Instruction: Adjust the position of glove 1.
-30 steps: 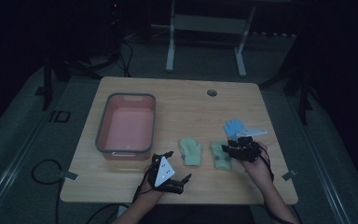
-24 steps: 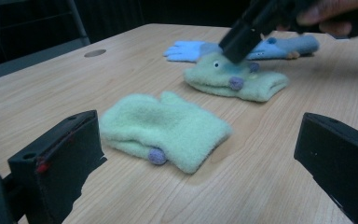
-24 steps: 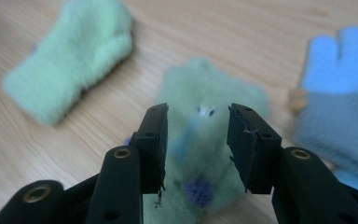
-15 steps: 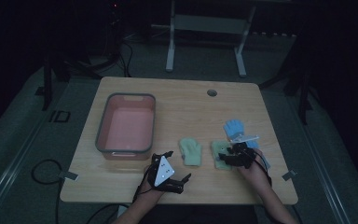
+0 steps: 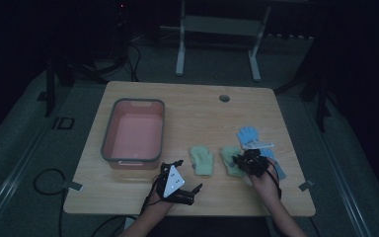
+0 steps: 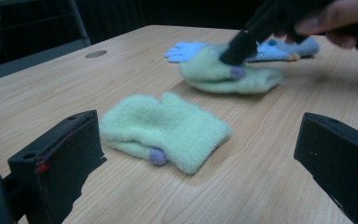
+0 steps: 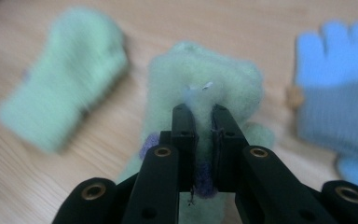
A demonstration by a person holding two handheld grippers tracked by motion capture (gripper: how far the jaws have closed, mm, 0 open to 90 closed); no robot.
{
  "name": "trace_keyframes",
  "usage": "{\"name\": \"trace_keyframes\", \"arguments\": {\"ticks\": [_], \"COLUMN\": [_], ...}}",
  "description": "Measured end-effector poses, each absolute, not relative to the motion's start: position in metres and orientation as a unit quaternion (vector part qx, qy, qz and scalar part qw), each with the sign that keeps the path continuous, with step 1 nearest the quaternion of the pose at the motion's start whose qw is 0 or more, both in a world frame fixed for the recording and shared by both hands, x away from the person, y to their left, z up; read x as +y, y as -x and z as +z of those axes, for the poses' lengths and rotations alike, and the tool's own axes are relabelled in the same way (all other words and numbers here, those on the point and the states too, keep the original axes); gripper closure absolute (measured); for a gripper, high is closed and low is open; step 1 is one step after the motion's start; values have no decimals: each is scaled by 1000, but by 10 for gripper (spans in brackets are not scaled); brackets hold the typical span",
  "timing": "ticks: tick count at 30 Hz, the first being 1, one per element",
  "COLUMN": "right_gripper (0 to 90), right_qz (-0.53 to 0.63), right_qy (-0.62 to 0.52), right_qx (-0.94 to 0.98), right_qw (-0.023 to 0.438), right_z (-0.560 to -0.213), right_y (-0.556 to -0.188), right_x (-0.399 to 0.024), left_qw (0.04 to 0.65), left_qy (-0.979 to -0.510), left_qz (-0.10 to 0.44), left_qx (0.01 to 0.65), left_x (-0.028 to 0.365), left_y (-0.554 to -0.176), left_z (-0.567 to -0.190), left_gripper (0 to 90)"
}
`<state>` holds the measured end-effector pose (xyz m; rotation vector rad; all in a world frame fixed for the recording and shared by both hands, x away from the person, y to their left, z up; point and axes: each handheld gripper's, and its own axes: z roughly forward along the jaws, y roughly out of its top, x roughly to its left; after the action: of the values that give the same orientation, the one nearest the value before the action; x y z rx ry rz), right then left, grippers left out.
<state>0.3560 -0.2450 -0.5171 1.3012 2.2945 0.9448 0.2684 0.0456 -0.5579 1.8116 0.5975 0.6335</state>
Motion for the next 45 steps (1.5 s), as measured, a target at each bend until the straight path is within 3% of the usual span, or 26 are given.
{"name": "trace_keyframes", "arguments": {"ticks": [6, 12, 20, 34, 40, 45], "right_gripper": [822, 821, 820, 779, 686, 558], "right_qz": [356, 367, 351, 330, 343, 360], "right_qy": [-460, -452, -452, -455, -449, -426], "right_qx": [792, 793, 803, 814, 813, 818], "right_qw": [184, 180, 167, 149, 138, 141], "right_z": [-485, -473, -488, -526, -519, -506], "right_y": [-354, -350, -347, -351, -350, -348], "right_x": [-215, -176, -149, -139, -144, -149], "left_qw": [537, 537, 535, 534, 536, 514], "left_qy": [-759, -758, -761, -763, -761, -764], "left_qz": [268, 268, 271, 268, 261, 272], "left_qx": [252, 253, 249, 246, 257, 280], "left_x": [45, 45, 45, 44, 45, 45], "left_y": [-268, -268, -267, -268, -270, -274], "left_z": [-558, -558, -558, -558, -558, -557], "left_gripper": [5, 5, 5, 5, 5, 6]}}
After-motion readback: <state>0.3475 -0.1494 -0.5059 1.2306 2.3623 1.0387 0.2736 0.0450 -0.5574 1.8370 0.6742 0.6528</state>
